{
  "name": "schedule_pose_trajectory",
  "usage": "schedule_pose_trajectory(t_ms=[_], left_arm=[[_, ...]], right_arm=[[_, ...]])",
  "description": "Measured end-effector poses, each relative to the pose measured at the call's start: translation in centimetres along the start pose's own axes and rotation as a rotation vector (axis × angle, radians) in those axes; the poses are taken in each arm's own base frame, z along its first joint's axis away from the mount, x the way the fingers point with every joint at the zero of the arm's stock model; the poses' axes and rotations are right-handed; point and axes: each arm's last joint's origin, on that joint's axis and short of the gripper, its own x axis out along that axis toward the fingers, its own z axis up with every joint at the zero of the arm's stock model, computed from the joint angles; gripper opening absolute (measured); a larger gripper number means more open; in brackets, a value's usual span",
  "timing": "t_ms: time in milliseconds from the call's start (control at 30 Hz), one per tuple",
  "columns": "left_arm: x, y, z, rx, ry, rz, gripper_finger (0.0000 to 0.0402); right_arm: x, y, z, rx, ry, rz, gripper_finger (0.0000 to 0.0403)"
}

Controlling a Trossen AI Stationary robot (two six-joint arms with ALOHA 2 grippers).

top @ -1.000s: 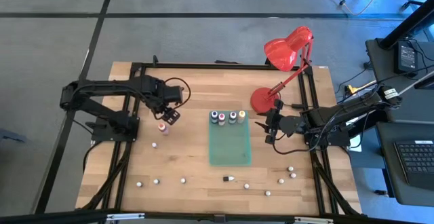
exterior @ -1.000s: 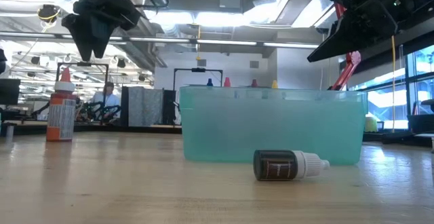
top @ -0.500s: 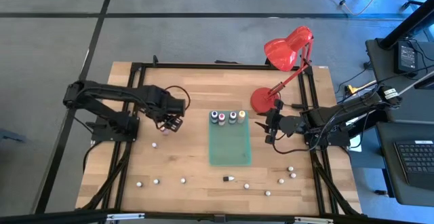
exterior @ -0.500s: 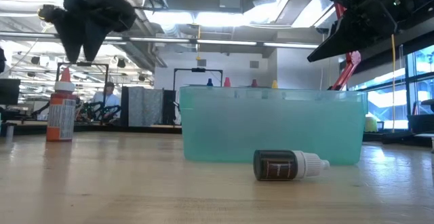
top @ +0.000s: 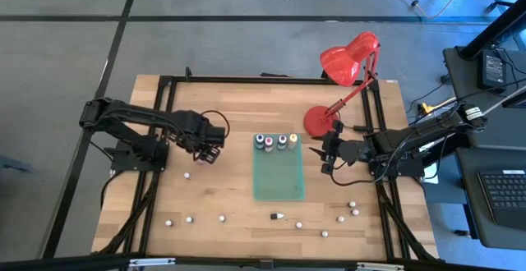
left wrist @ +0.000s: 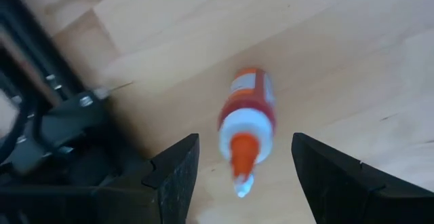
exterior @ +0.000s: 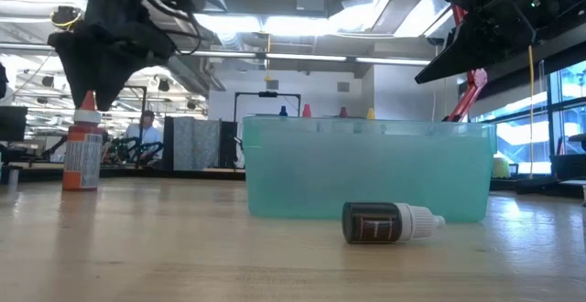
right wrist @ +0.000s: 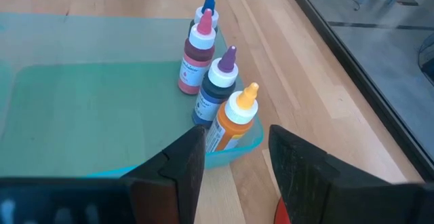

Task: Pick & Place food coloring
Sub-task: Put the large orange food coloring bottle into the green bin

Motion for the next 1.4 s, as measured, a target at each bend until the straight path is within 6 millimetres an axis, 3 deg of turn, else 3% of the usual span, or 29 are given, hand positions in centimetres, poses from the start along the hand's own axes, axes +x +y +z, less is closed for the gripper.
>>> schedule_pose_trajectory(t_ms=[233,533,900,1000,1133,1300,1400], left_arm=[[1.3,0.1,-0.1,0.001,0.025,-0.010,0.0230],[1.4,0.1,-0.1,0.019,0.007,-0.001,0.0224],[1.4,0.1,-0.2,0.038,0.030,-0.014,0.0117],[1.3,0.1,-0.1,0.087,0.043,-0.024,0.0110],[-0.7,-0.8,0.3,0.149,0.004,-0.098,0.0110],[-5.3,-2.2,1.2,0.223,-0.146,-0.251,0.0110],[-8.0,-3.7,1.9,0.353,-0.297,-0.393,0.0110]], right_arm=[[0.0,0.0,0.0,0.000,0.000,0.000,0.0165],[0.0,0.0,0.0,-0.002,0.000,0.000,0.0165],[0.0,0.0,0.0,-0.004,0.000,-0.001,0.0165],[0.0,0.0,0.0,-0.006,0.001,-0.001,0.0165],[0.0,0.0,0.0,-0.007,0.000,-0.001,0.0165],[0.0,0.0,0.0,-0.007,0.000,-0.001,0.0165],[0.0,0.0,0.0,-0.007,0.000,-0.001,0.0165]])
